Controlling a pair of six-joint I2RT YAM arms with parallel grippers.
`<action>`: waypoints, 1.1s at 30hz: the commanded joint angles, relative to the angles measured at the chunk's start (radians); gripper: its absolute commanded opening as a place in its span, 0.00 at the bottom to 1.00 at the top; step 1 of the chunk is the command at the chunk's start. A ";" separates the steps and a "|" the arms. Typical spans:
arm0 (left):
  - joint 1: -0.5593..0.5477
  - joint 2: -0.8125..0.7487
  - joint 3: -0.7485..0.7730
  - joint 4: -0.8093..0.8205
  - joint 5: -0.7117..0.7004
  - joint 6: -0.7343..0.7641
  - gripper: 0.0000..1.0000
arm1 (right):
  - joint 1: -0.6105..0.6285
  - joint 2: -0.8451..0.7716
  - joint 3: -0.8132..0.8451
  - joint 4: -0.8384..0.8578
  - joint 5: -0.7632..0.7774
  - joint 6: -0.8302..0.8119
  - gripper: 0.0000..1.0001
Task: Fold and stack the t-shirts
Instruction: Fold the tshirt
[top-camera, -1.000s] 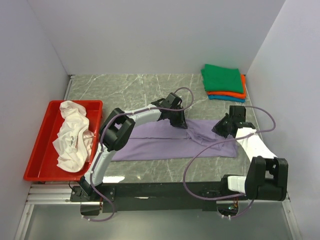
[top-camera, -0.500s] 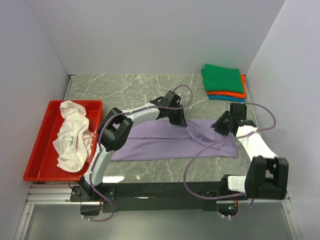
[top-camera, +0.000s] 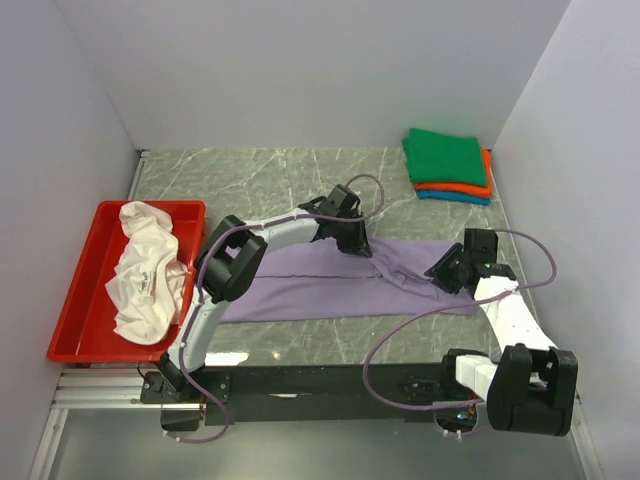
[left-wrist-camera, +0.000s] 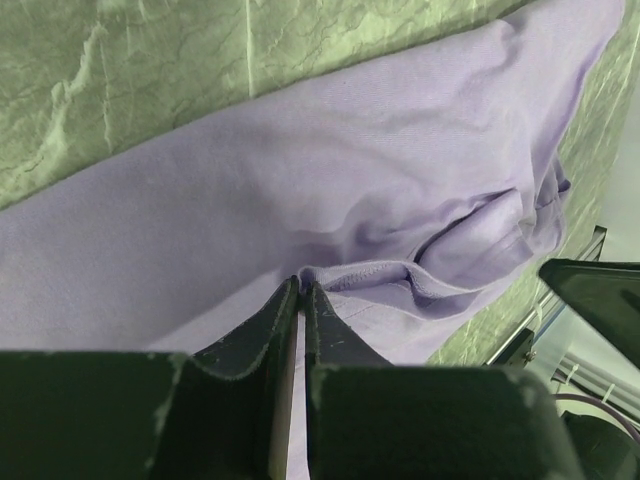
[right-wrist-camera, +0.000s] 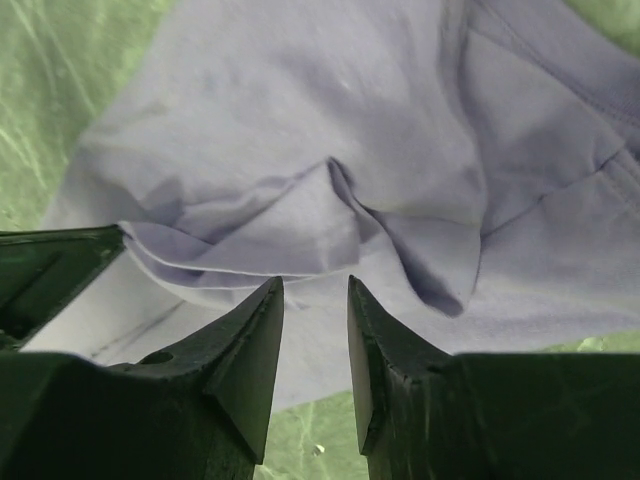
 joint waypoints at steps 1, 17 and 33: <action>0.004 -0.070 -0.006 0.039 0.019 0.006 0.11 | -0.010 0.020 -0.009 0.033 -0.011 0.003 0.40; 0.002 -0.073 -0.011 0.037 0.014 0.006 0.11 | -0.016 0.119 -0.019 0.111 -0.025 0.020 0.40; 0.002 -0.101 -0.037 0.029 -0.001 0.015 0.08 | -0.019 0.256 0.196 0.081 -0.003 0.025 0.00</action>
